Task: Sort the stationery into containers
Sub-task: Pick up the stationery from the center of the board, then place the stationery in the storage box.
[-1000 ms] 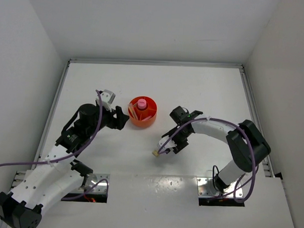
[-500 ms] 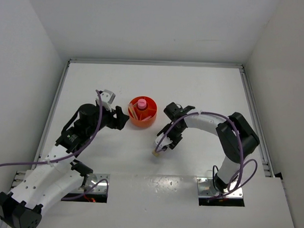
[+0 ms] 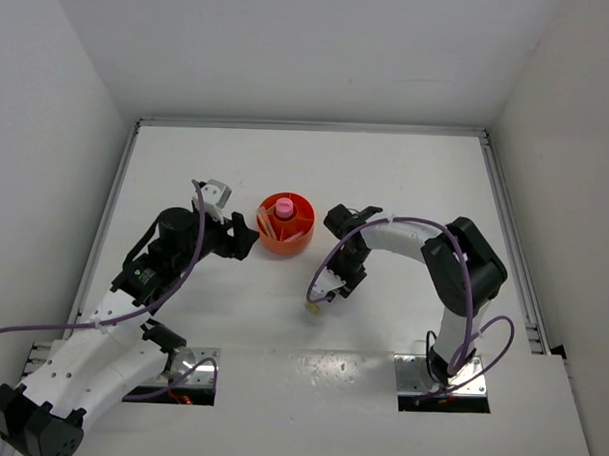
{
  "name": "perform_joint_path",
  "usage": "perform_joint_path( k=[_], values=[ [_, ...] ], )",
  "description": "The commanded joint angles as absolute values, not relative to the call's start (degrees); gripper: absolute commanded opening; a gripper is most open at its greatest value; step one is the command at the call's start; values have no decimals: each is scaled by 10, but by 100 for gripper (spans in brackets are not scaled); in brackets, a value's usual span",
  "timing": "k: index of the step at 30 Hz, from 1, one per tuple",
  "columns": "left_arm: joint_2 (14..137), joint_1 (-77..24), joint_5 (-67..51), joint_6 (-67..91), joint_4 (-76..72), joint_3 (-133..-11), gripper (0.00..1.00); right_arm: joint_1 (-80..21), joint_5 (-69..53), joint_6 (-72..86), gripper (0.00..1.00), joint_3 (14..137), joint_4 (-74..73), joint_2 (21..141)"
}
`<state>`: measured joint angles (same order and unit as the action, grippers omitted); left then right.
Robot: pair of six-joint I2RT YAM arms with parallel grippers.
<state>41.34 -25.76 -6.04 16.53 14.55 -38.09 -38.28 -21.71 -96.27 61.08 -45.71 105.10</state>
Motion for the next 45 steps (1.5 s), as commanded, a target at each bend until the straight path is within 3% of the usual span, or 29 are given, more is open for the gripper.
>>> perform_joint_path(
  k=[1, 3, 6, 7, 8, 12, 17, 23, 29, 38, 45],
  values=[
    [405, -253, -66, 158, 132, -397, 74, -388, -225, -980, 47, 598, -479, 1049],
    [405, -253, -66, 158, 132, -397, 74, -388, -220, -980, 45, 590, -465, 1049],
    [405, -253, -66, 158, 132, -397, 74, -388, -220, -980, 30, 583, -454, 1049],
    [405, -253, -66, 158, 132, -397, 74, -388, -220, -969, 19, 583, -447, 1044],
    [405, -253, -66, 158, 132, -397, 74, -388, -220, -961, 14, 583, -447, 1035],
    [405, -253, -66, 158, 132, -397, 74, -388, -206, -877, 0, 593, -390, 985],
    [405, -253, -66, 158, 132, -397, 74, -383, -110, -557, 0, 668, -278, 940],
    [405, -253, -66, 158, 132, -397, 74, -378, -3, -369, 0, 808, -337, 990],
    [405, -253, -66, 158, 132, -397, 74, -367, 12, -246, 0, 879, -316, 1008],
    [400, -253, -61, 158, 137, -397, 74, -357, -53, -100, 0, 1084, -416, 1178],
    [400, -253, -61, 158, 137, -397, 74, -346, -95, -74, 0, 1119, -441, 1216]
  ],
)
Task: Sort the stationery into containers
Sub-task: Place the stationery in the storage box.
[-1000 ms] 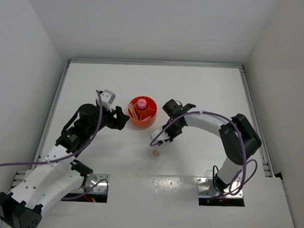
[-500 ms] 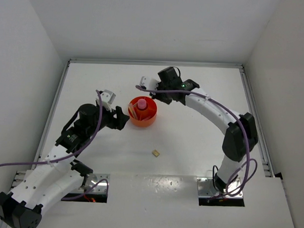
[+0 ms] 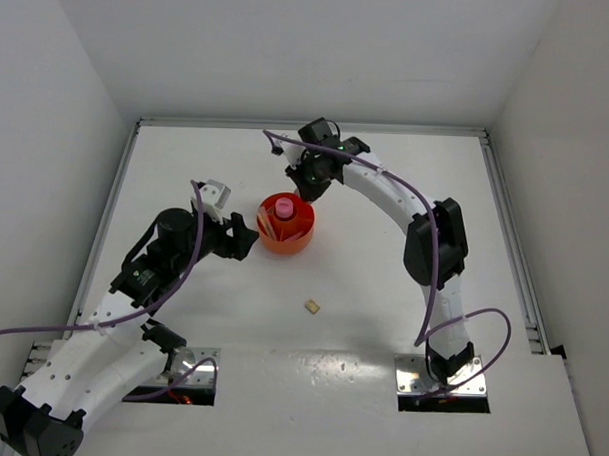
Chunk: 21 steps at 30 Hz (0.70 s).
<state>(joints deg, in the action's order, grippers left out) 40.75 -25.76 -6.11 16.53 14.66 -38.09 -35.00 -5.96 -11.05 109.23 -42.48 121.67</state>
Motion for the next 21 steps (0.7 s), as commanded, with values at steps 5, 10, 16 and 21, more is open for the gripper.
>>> perform_joint_path(
  k=[5, 10, 16, 21],
  values=[
    [400, -253, -61, 158, 137, -397, 74, -346, -128, -74, 5, 1131, -466, 1235],
    [400, -253, -61, 158, 137, -397, 74, -341, -152, -69, 12, 1131, -471, 1248],
    [400, -253, -61, 158, 137, -397, 74, -341, -139, -62, 39, 1131, -460, 1248],
    [400, -253, -61, 158, 137, -397, 74, -336, -121, -62, 40, 1103, -434, 1205]
  ],
)
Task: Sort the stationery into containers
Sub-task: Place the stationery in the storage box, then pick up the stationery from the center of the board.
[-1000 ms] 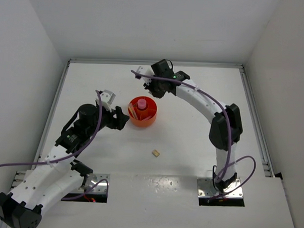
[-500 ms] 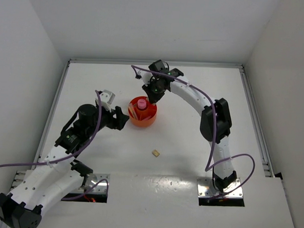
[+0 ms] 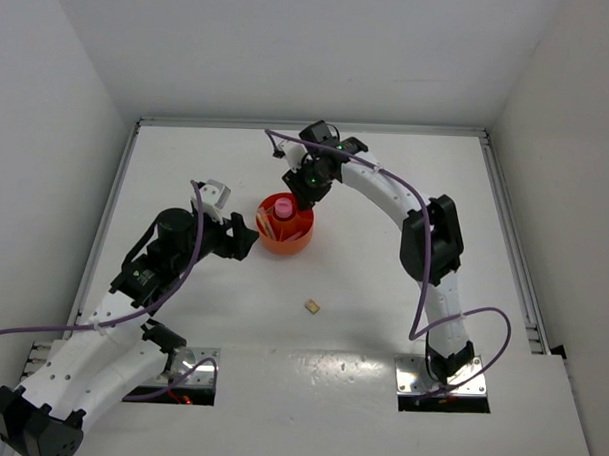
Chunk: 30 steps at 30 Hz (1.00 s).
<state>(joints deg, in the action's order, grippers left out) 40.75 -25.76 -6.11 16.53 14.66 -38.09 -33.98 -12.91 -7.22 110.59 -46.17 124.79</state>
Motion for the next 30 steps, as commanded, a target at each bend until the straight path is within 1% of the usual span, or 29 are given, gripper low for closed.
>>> perform_joint_path(
  k=[1, 3, 4, 5, 6, 7, 8, 9, 10, 11, 12, 13, 14, 15, 16, 18, 19, 20, 22, 25, 27, 30],
  values=[
    [400, -253, -61, 158, 137, -397, 74, -336, -114, -62, 40, 1103, -428, 1200],
    [400, -253, -61, 158, 137, -397, 74, -336, -109, -62, 40, 1108, -435, 1187],
    [400, -253, -61, 158, 137, -397, 74, -331, -109, -62, 35, 1108, -440, 1179],
    [400, -253, -61, 158, 137, -397, 74, -330, -109, -62, 28, 1091, -440, 1168],
    [395, -253, -61, 158, 137, -397, 74, -330, -109, -89, 8, 1075, -440, 1138],
    [395, -253, -61, 158, 137, -397, 72, -330, -135, -112, 0, 1056, -434, 1117],
    [395, -253, -61, 158, 137, -397, 69, -330, -163, -139, 0, 1002, -427, 1094],
    [395, -253, -66, 158, 137, -397, 64, -330, -203, -228, 0, 969, -427, 1068],
    [395, -253, -66, 158, 137, -397, 46, -330, -286, -300, 1, 935, -439, 1043],
    [395, -253, -66, 158, 137, -397, 34, -338, -313, -378, 9, 861, -485, 993],
    [395, -253, -66, 158, 137, -397, 22, -344, -348, -515, 22, 818, -497, 969],
    [395, -253, -66, 158, 137, -397, 7, -344, -369, -579, 47, 727, -497, 945],
    [395, -253, -72, 158, 137, -397, 4, -344, -390, -645, 59, 684, -512, 904],
    [395, -253, -72, 158, 137, -397, 4, -344, -402, -704, 67, 645, -506, 884],
    [395, -253, -72, 158, 137, -397, 11, -351, -402, -769, 76, 576, -488, 867],
    [395, -253, -58, 158, 137, -397, 37, -372, -402, -816, 77, 540, -455, 848],
    [395, -253, -58, 158, 137, -397, 57, -377, -402, -817, 77, 540, -455, 857],
    [395, -253, -58, 158, 137, -397, 63, -382, -402, -817, 77, 546, -463, 868],
    [395, -253, -53, 158, 137, -397, 67, -399, -402, -828, 77, 560, -468, 902],
    [400, -253, -53, 158, 137, -397, 69, -426, -374, -811, 77, 554, -403, 916],
    [400, -253, -53, 158, 137, -397, 69, -439, -360, -785, 74, 556, -374, 933],
    [400, -253, -53, 158, 137, -397, 69, -462, -348, -748, 69, 589, -374, 977]
  ],
)
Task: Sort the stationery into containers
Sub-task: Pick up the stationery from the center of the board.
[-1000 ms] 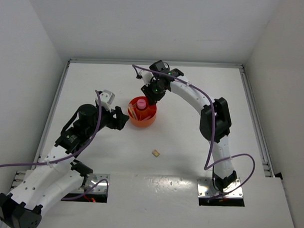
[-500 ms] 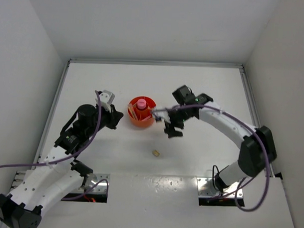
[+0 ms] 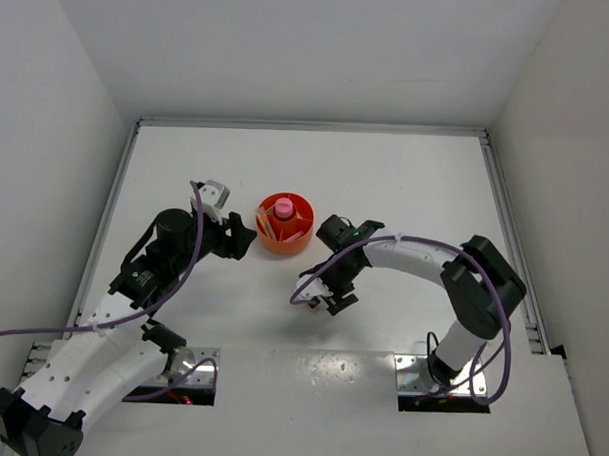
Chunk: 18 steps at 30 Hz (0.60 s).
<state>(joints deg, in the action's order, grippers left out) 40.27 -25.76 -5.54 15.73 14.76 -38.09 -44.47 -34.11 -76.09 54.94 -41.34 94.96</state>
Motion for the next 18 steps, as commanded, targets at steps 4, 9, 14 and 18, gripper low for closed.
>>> perform_joint_path(
  k=[4, 9, 14, 18],
  values=[
    [400, -253, -53, 158, 137, -397, 69, -491, -319, -694, 66, 594, -340, 1000],
    [400, -253, -53, 158, 137, -397, 69, -504, -300, -675, 63, 607, -336, 1028],
    [395, -253, -53, 158, 137, -397, 69, -514, -279, -664, 61, 607, -324, 1041],
    [395, -253, -53, 158, 142, -397, 69, -519, -266, -658, 51, 607, -319, 1053]
  ],
)
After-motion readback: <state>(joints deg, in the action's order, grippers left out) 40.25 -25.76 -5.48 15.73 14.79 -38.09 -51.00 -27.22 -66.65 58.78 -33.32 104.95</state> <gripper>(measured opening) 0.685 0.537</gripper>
